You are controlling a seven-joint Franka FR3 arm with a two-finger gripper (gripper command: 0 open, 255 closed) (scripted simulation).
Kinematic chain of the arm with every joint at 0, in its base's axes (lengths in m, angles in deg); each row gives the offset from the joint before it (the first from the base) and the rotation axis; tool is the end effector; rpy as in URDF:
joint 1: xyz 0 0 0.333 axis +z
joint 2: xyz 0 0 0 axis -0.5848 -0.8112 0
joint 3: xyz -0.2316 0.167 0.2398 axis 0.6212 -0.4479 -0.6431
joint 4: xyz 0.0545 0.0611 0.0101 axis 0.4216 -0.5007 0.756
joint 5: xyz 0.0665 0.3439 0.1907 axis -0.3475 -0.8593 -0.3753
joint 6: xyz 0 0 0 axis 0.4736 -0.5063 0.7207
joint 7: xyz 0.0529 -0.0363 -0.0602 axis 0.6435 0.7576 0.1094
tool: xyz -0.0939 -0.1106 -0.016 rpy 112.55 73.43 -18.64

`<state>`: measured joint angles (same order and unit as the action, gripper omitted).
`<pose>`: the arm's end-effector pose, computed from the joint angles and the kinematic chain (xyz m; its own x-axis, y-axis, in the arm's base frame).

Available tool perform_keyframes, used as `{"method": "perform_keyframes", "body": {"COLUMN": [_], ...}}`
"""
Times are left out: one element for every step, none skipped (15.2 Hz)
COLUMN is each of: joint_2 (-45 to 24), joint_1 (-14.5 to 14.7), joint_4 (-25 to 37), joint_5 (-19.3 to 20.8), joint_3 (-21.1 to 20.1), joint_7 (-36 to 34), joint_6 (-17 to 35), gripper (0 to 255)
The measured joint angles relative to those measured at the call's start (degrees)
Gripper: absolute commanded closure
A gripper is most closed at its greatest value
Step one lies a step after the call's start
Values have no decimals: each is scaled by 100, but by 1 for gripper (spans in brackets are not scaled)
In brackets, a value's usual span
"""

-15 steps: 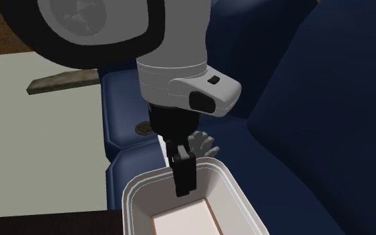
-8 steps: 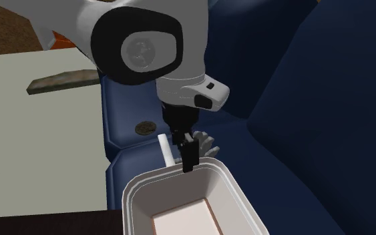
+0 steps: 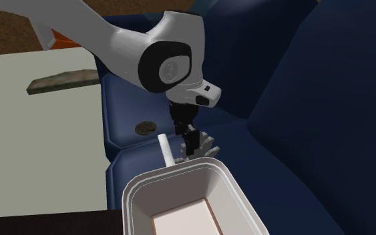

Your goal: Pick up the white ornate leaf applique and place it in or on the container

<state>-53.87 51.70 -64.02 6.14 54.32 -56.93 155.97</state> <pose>0.3943 0.3559 0.3452 0.9496 0.3132 -0.0147 0.3134 -0.9496 0.0092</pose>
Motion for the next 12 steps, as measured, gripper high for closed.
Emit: {"method": "perform_keyframes", "body": {"joint_2": [-120, -229, -305, -376, -451, -508, -559, -636, -659, -686, -694, -699], "joint_1": [39, 59, 68, 84, 96, 101, 106, 121, 127, 130, 131, 132], "joint_4": [82, 149, 140, 142, 129, 111, 83, 63, 34, 36, 31, 29], "joint_5": [61, 121, 168, 213, 264, 304, 342, 399, 418, 437, 443, 447], "joint_3": [-23, -25, -19, -17, -9, 3, 14, 28, 33, 39, 41, 42], "joint_7": [-76, -124, -155, -198, -238, -261, -282, -328, -347, -357, -360, -364], "joint_6": [31, 66, 143, 204, 283, 351, 425, 512, 560, 584, 596, 603], "gripper": [0, 0, 0, 0, 0, 0, 0, 0, 0, 0, 0, 0]}}
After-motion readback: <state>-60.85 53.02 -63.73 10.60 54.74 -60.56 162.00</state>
